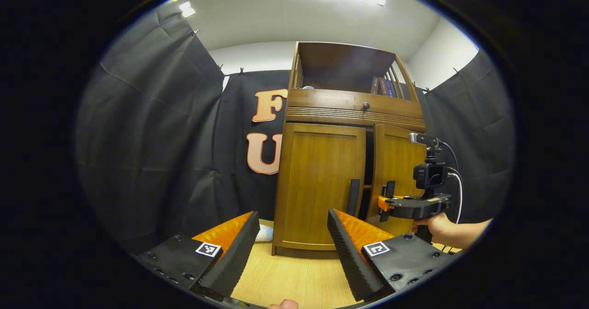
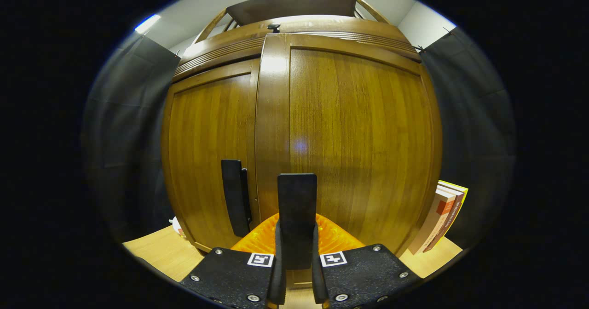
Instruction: Open the right door of the double-door shoe cabinet with the right hand, and open the left door with the left hand.
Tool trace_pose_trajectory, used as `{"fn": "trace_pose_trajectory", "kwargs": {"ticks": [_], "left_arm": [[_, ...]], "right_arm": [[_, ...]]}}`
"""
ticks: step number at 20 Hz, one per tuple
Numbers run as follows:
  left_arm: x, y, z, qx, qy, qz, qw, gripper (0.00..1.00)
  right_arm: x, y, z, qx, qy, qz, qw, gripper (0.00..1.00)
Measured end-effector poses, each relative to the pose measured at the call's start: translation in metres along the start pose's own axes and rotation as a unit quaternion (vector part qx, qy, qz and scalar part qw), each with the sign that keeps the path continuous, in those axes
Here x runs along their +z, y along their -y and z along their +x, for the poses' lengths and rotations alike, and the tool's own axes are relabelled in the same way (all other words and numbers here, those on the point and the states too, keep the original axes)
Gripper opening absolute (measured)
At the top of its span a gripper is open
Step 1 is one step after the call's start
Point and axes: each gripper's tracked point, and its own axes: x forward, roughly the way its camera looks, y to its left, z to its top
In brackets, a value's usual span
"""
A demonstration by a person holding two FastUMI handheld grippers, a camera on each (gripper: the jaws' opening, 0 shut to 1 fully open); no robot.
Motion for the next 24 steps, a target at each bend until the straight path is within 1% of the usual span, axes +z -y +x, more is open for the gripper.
{"fn": "trace_pose_trajectory", "kwargs": {"ticks": [3,5,6,7,8,9,10,12,14,15,16,20,21,22,23,24], "left_arm": [[-0.003,0.019,-0.003,-0.014,-0.002,-0.01,1.0,0.93],[-0.008,0.024,-0.001,-0.016,-0.007,-0.012,1.0,1.0],[-0.009,0.03,-0.002,-0.019,-0.008,-0.015,1.0,0.93],[-0.01,0.035,-0.002,-0.021,-0.01,-0.019,1.0,0.96],[-0.013,0.039,-0.001,-0.021,-0.013,-0.022,0.999,0.93],[-0.015,0.042,0.001,-0.02,-0.016,-0.022,0.999,0.93],[-0.017,0.044,0.001,-0.018,-0.019,-0.019,0.999,0.93],[-0.018,0.05,0.002,-0.019,-0.021,-0.016,0.999,0.93],[-0.019,0.054,0.002,-0.02,-0.022,-0.017,0.999,0.93],[-0.02,0.057,0.003,-0.021,-0.022,-0.017,0.999,0.96],[-0.02,0.059,0.004,-0.022,-0.022,-0.016,0.999,0.93],[-0.024,0.074,0.009,-0.031,-0.031,-0.02,0.999,0.93],[-0.024,0.078,0.01,-0.035,-0.032,-0.021,0.999,0.96],[-0.024,0.082,0.01,-0.039,-0.033,-0.022,0.998,0.96],[-0.023,0.088,0.012,-0.044,-0.034,-0.023,0.998,0.93],[-0.021,0.091,0.012,-0.048,-0.033,-0.022,0.998,0.96]], "right_arm": [[-0.002,0.008,-0.027,0.012,-0.009,0.002,1.0,0.23],[-0.001,0.014,-0.045,0.015,-0.012,0.004,1.0,0.22],[0.0,0.018,-0.054,0.014,-0.011,0.003,1.0,0.22],[0.0,0.024,-0.063,0.013,-0.01,0.001,1.0,0.22],[-0.001,0.029,-0.071,0.011,-0.008,0.0,1.0,0.23],[-0.001,0.033,-0.078,0.01,-0.007,-0.002,1.0,0.26],[-0.001,0.039,-0.085,0.009,-0.007,-0.003,1.0,0.22],[-0.002,0.048,-0.097,0.006,-0.007,-0.005,1.0,0.22],[-0.003,0.055,-0.108,0.0,-0.006,-0.008,1.0,0.22],[-0.003,0.061,-0.112,-0.005,-0.006,-0.011,1.0,0.26],[-0.004,0.065,-0.117,-0.011,-0.006,-0.017,1.0,0.22],[-0.005,0.091,-0.138,-0.031,-0.004,-0.029,0.999,0.22],[-0.006,0.099,-0.142,-0.037,-0.005,-0.036,0.999,0.22],[-0.009,0.106,-0.146,-0.045,-0.009,-0.045,0.998,0.21],[-0.012,0.114,-0.152,-0.053,-0.015,-0.055,0.997,0.22],[-0.017,0.121,-0.156,-0.059,-0.023,-0.061,0.996,0.21]]}}
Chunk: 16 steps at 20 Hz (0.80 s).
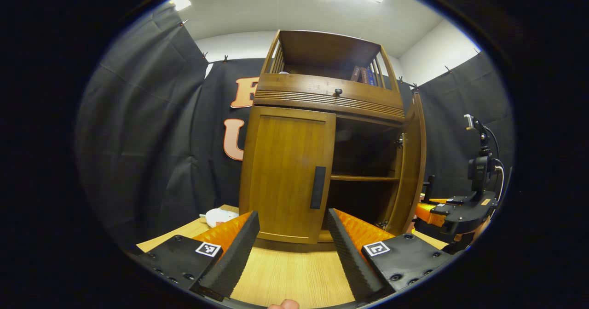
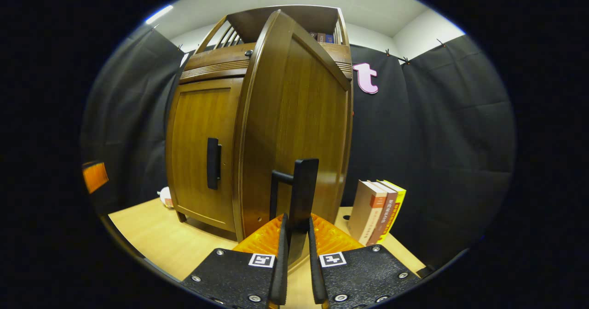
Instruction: Open the right door of the double-door shoe cabinet with the right hand, and open the left door with the left hand.
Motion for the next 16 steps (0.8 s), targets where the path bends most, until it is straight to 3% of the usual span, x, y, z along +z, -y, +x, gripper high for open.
{"fn": "trace_pose_trajectory", "kwargs": {"ticks": [1,2,3,7,8,9,10,11,12,13,14,16], "left_arm": [[0.0,0.004,0.001,-0.005,0.0,0.002,1.0,0.96],[0.0,0.008,0.0,-0.009,0.0,0.004,1.0,0.96],[0.0,0.011,0.0,-0.015,-0.001,0.005,1.0,0.96],[0.002,0.026,0.002,-0.03,-0.001,0.005,1.0,0.93],[0.004,0.027,0.001,-0.032,0.001,0.006,0.999,1.0],[0.004,0.029,0.001,-0.033,0.002,0.006,0.999,1.0],[0.003,0.03,0.001,-0.034,0.001,0.006,0.999,0.93],[0.002,0.031,0.001,-0.035,-0.001,0.005,0.999,0.93],[0.002,0.03,0.001,-0.035,-0.003,0.005,0.999,0.93],[0.0,0.031,0.0,-0.036,-0.006,0.005,0.999,0.93],[0.002,0.03,-0.001,-0.036,-0.005,0.004,0.999,0.93],[0.003,0.029,-0.003,-0.035,-0.003,0.005,0.999,0.96]], "right_arm": [[0.003,0.008,-0.003,-0.008,0.01,0.005,1.0,0.21],[0.001,0.016,-0.005,-0.013,0.005,0.017,1.0,0.11],[0.0,0.021,-0.006,-0.016,0.007,0.031,0.999,0.14],[-0.004,0.052,-0.014,-0.038,0.007,0.048,0.998,0.1],[-0.005,0.06,-0.016,-0.042,0.005,0.061,0.997,0.07],[-0.005,0.067,-0.018,-0.044,0.006,0.076,0.996,0.06],[-0.005,0.074,-0.019,-0.05,0.007,0.088,0.995,0.1],[-0.006,0.083,-0.017,-0.058,0.009,0.088,0.994,0.09],[-0.007,0.089,-0.014,-0.054,0.012,0.083,0.995,0.02],[-0.007,0.093,-0.015,-0.045,0.011,0.079,0.996,0.07],[-0.007,0.097,-0.016,-0.037,0.015,0.082,0.996,0.01],[-0.008,0.107,-0.017,-0.019,0.016,0.084,0.996,0.06]]}}
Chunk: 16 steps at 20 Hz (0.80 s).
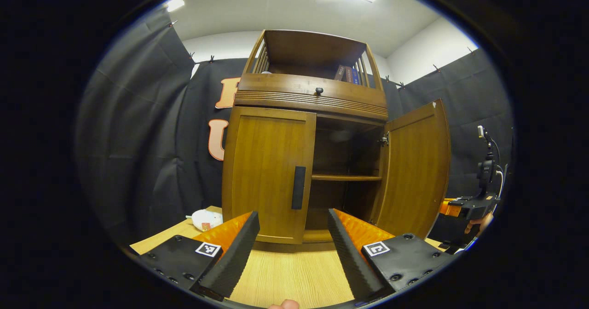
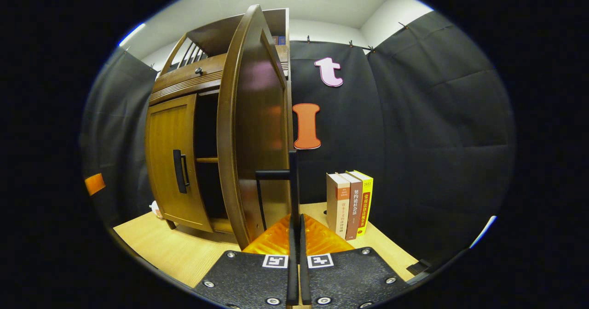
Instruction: Open the right door of the double-door shoe cabinet with the right hand, and open the left door with the left hand.
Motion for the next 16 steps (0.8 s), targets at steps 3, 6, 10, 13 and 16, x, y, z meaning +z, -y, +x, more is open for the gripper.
{"fn": "trace_pose_trajectory", "kwargs": {"ticks": [3,6,10,13,16], "left_arm": [[0.001,-0.003,0.0,0.006,0.0,0.0,1.0,0.93],[0.001,-0.004,-0.001,0.005,-0.001,-0.004,1.0,0.93],[0.005,-0.004,0.002,-0.006,0.005,-0.012,1.0,0.93],[0.008,-0.003,0.006,-0.003,0.013,-0.005,1.0,0.97],[0.01,-0.003,0.019,-0.007,0.021,-0.001,1.0,0.93]], "right_arm": [[0.001,0.013,0.001,0.028,-0.004,-0.007,1.0,0.01],[0.001,0.028,0.004,0.056,-0.012,-0.008,0.998,0.01],[0.002,0.04,0.008,0.084,-0.013,0.006,0.996,0.01],[0.001,0.042,0.008,0.098,-0.011,0.003,0.995,0.01],[0.002,0.04,0.008,0.1,-0.01,0.004,0.995,0.04]]}}
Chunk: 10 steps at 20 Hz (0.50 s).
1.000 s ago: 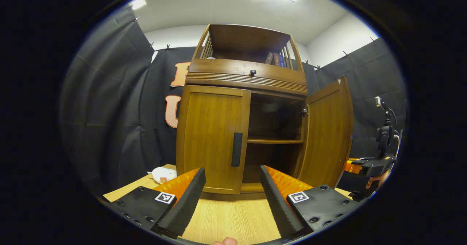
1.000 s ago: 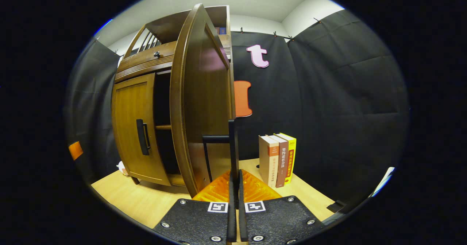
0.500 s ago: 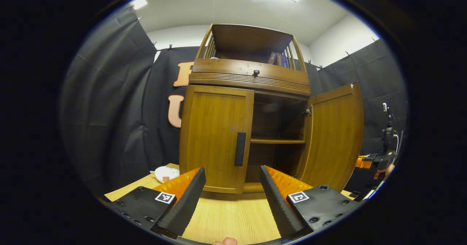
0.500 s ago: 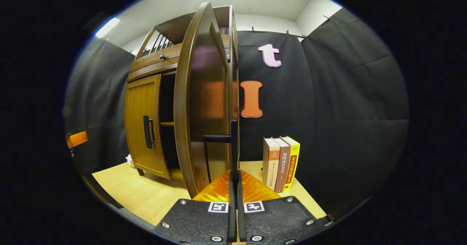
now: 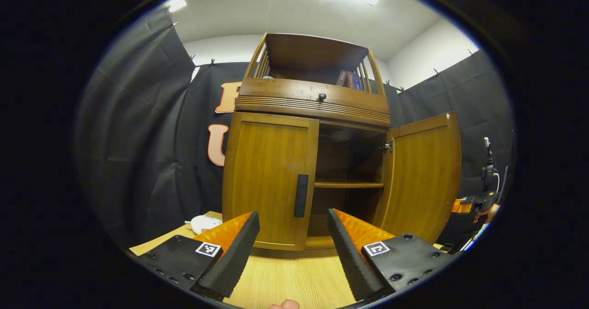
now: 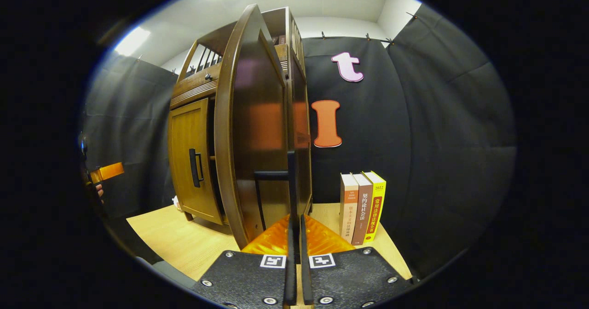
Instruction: Open the right door of the double-door shoe cabinet with the right hand, and open the left door with the left hand.
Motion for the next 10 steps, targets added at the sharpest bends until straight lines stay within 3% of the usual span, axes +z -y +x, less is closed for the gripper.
{"fn": "trace_pose_trajectory", "kwargs": {"ticks": [1,3,7,10], "left_arm": [[0.001,-0.001,0.008,0.001,0.001,0.002,1.0,0.93],[0.001,0.001,0.019,0.001,0.005,0.005,1.0,0.93],[-0.005,0.004,0.044,-0.001,0.004,0.008,1.0,0.93],[-0.009,0.005,0.066,-0.001,0.002,0.02,1.0,0.95]], "right_arm": [[0.0,0.001,-0.001,-0.001,0.001,0.0,1.0,0.1],[-0.003,0.003,-0.004,-0.002,-0.001,0.015,1.0,0.08],[-0.015,0.005,-0.026,-0.011,-0.02,0.01,1.0,0.16],[-0.022,0.007,-0.046,-0.038,-0.036,0.007,0.999,0.2]]}}
